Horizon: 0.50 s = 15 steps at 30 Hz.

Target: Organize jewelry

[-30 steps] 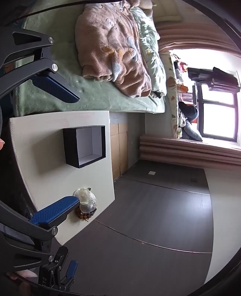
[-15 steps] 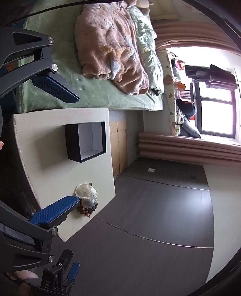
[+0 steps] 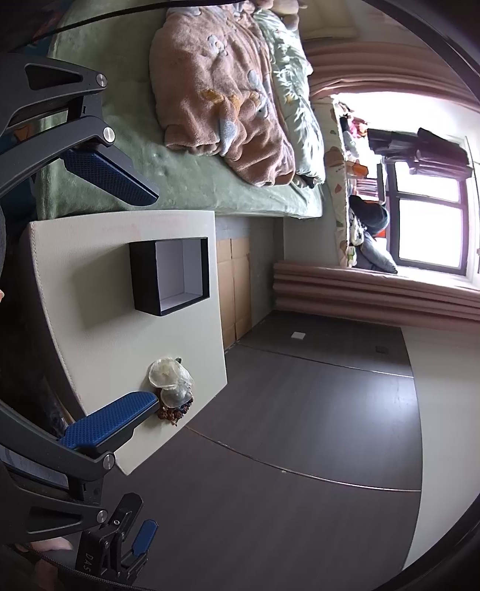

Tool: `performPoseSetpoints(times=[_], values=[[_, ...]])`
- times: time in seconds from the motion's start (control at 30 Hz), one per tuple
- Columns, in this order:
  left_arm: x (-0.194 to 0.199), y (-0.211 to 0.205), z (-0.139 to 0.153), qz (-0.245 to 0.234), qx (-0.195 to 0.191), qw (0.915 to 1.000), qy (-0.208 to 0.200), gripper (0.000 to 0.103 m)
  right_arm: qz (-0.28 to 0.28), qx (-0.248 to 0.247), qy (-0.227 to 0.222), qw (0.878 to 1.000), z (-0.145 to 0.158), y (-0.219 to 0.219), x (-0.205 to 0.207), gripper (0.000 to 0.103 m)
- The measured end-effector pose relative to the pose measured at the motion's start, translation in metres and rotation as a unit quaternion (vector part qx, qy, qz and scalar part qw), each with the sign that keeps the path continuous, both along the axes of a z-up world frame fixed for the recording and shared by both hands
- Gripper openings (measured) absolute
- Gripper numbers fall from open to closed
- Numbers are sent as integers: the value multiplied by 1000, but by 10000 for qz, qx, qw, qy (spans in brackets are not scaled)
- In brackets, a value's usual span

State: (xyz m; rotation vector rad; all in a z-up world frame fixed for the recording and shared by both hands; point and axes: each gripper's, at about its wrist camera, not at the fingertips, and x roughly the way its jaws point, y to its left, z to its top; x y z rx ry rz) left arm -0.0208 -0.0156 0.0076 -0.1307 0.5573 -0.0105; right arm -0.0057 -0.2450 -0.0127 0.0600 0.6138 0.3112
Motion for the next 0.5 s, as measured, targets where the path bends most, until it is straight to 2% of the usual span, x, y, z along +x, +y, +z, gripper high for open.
performPoseSetpoints(times=[0.5], values=[[0,-5,4,-52,63,10000,-10,101,18,15,-90,10000,4,-1,-4,99]])
